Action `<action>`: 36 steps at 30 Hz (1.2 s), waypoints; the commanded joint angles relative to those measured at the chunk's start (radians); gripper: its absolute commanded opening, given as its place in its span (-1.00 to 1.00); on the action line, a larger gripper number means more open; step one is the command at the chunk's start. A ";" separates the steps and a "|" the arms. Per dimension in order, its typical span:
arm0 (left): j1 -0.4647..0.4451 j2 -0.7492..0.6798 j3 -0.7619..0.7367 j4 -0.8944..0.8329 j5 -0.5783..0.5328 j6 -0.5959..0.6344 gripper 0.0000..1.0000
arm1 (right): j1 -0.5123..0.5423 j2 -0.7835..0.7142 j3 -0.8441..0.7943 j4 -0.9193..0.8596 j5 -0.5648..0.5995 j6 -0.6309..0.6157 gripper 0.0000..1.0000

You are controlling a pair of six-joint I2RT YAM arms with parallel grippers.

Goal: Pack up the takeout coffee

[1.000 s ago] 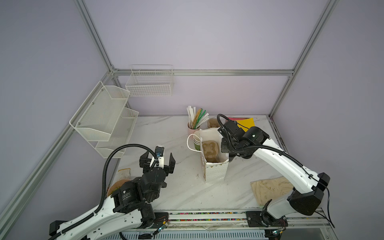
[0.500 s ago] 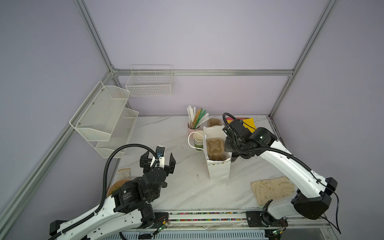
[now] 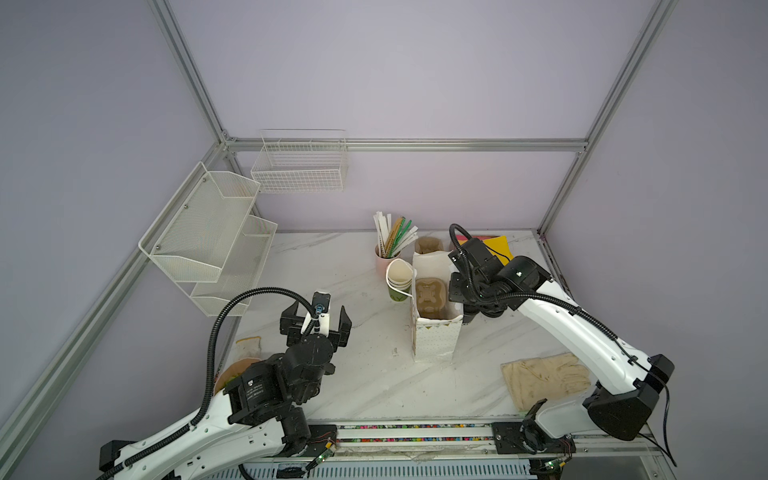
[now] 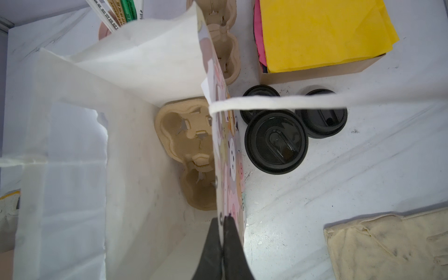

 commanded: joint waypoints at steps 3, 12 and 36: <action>0.004 0.000 -0.036 0.031 -0.016 0.018 1.00 | -0.049 -0.008 -0.018 0.033 -0.032 -0.067 -1.00; 0.005 0.002 -0.038 0.028 -0.018 0.019 0.99 | -0.059 0.022 -0.003 0.045 -0.046 -0.097 -1.00; 0.011 0.023 -0.038 0.029 -0.012 0.023 1.00 | -0.060 -0.033 0.310 -0.148 0.033 -0.101 0.91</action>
